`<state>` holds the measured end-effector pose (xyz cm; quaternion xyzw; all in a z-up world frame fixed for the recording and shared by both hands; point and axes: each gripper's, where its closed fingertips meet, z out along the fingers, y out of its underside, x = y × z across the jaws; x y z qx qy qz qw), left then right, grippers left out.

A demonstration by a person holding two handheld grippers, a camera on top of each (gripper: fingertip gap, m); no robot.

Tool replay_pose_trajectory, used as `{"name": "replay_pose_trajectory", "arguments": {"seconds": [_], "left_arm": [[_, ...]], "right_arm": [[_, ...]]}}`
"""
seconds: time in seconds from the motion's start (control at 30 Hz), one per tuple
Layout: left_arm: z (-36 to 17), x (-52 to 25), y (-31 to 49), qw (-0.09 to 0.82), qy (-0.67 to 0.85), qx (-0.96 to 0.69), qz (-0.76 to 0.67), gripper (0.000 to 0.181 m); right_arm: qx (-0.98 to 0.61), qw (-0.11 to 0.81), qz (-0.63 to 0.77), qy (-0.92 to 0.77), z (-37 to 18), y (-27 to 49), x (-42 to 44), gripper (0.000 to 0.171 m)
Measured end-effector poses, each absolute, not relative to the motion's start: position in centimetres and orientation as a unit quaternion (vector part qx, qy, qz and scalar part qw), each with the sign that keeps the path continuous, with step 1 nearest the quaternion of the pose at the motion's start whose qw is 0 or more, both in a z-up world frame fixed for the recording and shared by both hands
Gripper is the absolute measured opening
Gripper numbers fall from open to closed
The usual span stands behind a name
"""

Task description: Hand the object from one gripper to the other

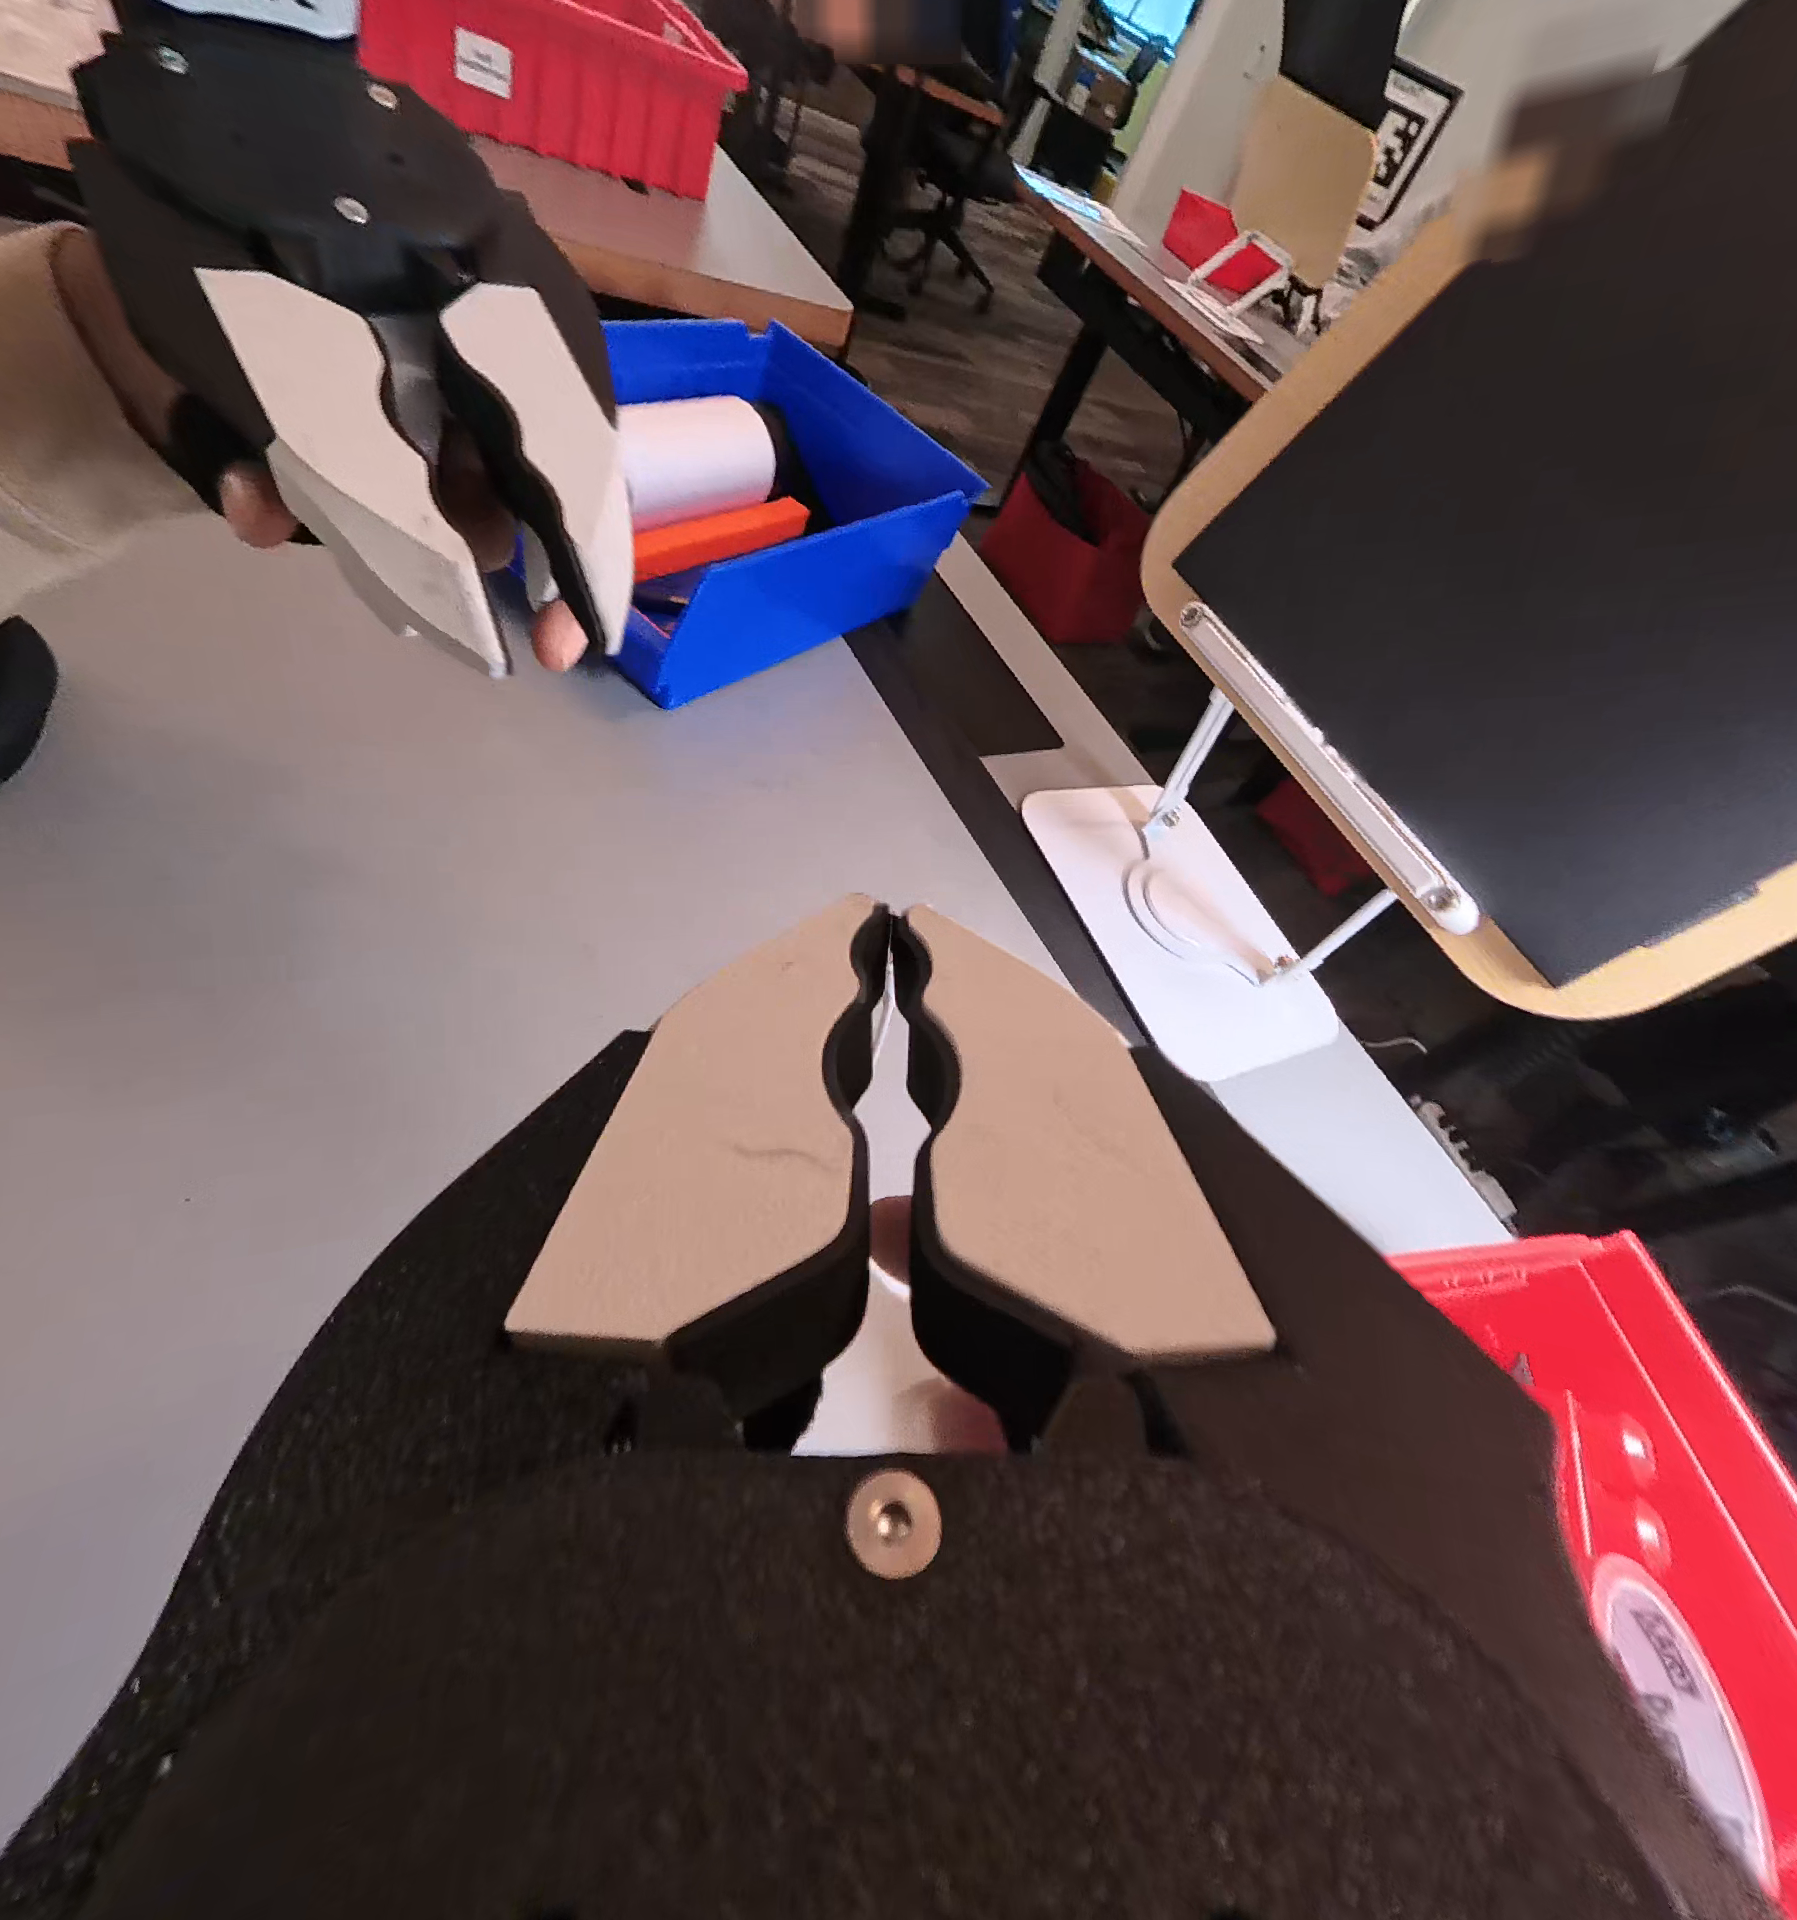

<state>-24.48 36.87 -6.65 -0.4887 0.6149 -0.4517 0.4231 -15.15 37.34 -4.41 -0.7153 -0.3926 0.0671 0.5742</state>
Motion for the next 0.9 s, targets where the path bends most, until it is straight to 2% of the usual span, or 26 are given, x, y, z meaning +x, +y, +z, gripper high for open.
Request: {"name": "replay_pose_trajectory", "arguments": {"seconds": [0.2,0.3,0.4,0.47,0.53,0.6,0.63,0.77,0.9], "left_arm": [[-7.3,-24.1,36.7,0.419,0.621,-0.491,-0.445,0.022],[-7.7,-23.7,36.3,0.408,0.628,-0.489,-0.447,0.025],[-8.6,-23.1,35.0,0.382,0.645,-0.483,-0.452,0.038],[-9.4,-22.6,34.1,0.37,0.661,-0.474,-0.448,0.038],[-9.9,-22.0,34.1,0.385,0.668,-0.471,-0.428,0.025],[-9.6,-21.9,34.2,0.398,0.667,-0.464,-0.425,0.0],[-9.2,-22.0,34.4,0.406,0.661,-0.464,-0.429,0.0],[-7.4,-23.4,36.2,0.411,0.63,-0.489,-0.443,0.0],[-9.7,-25.0,38.4,0.361,0.639,-0.565,-0.377,0.0]], "right_arm": [[-0.704,0.568,0.096,-0.415,-5.0,37.1,-17.5,0.0],[-0.68,0.581,0.156,-0.419,-4.1,36.3,-19.9,0.001],[-0.642,0.605,0.239,-0.407,-2.3,35.1,-22.0,0.0],[-0.608,0.624,0.288,-0.397,-1.0,34.4,-23.0,0.0],[-0.573,0.637,0.336,-0.39,0.2,33.5,-23.6,0.0],[-0.551,0.645,0.365,-0.383,1.1,32.9,-23.7,0.0],[-0.545,0.652,0.369,-0.376,1.5,32.9,-23.4,0.0],[-0.601,0.652,0.3,-0.351,0.4,35.1,-20.1,0.001],[-0.723,0.563,0.07,-0.395,-5.8,38.1,-15.3,0.005]]}}
